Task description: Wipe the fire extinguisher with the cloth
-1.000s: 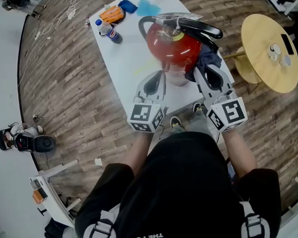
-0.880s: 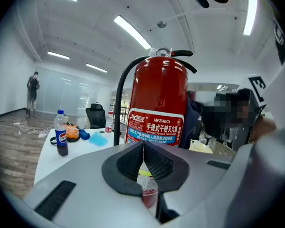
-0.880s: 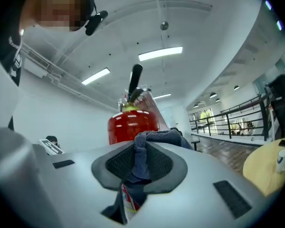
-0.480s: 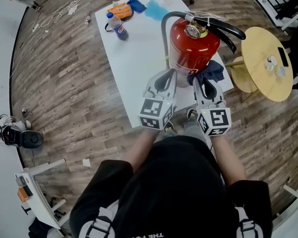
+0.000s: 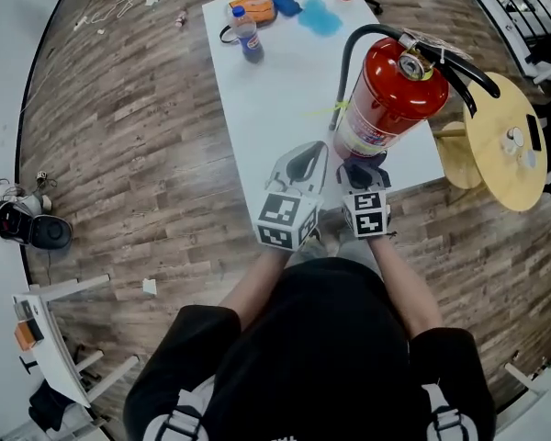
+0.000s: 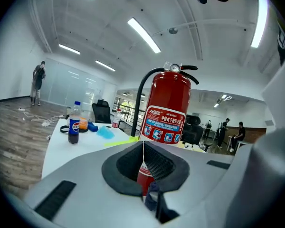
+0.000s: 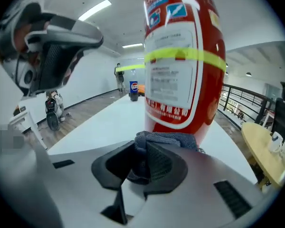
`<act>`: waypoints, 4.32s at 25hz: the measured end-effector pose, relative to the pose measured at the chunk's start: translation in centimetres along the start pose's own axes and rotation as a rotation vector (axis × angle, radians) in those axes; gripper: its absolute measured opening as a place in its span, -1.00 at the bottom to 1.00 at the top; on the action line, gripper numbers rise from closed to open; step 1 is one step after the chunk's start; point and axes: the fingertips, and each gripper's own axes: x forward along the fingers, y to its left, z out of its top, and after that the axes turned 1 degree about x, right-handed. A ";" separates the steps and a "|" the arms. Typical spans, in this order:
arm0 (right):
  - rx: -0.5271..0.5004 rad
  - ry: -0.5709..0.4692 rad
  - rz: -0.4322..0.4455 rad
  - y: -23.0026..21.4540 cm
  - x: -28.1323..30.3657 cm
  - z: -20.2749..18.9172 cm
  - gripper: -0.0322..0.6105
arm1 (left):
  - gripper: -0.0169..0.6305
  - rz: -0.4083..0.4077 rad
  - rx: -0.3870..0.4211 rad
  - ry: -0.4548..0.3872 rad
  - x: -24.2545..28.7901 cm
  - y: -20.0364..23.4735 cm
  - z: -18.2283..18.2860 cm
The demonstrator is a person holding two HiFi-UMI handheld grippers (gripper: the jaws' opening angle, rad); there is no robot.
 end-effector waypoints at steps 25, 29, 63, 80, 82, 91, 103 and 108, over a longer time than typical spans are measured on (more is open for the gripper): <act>-0.151 -0.616 -0.126 1.5 -17.9 32.2 -0.67 | -0.87 0.114 -0.064 -0.072 -5.2 4.8 1.1; -0.098 -0.561 -0.061 2.9 -15.6 29.4 -0.67 | -0.88 0.132 -0.073 -0.071 -5.7 5.2 0.7; 0.128 -0.101 -0.102 3.2 3.5 6.4 -0.68 | -0.88 0.284 -0.070 -0.047 -11.5 8.9 -0.4; -0.024 0.020 -0.019 -0.9 0.0 -2.2 -0.67 | -0.87 0.183 -0.064 -0.020 -8.3 6.3 -1.0; 0.040 0.011 -0.052 -2.5 -0.9 -2.7 -0.67 | -0.87 0.171 -0.062 -0.014 -7.7 5.9 -1.2; 0.119 -0.084 -0.149 -8.0 -4.1 -1.6 -0.68 | -0.88 0.103 -0.037 0.018 -5.5 3.8 -1.6; -0.086 -0.815 -0.124 -4.4 -21.7 25.1 -0.68 | -0.88 0.035 -0.012 0.001 -3.0 0.9 -0.3; -0.119 -0.794 -0.149 -3.0 -21.8 27.0 -0.68 | -0.88 0.027 -0.011 -0.009 -2.6 0.3 0.1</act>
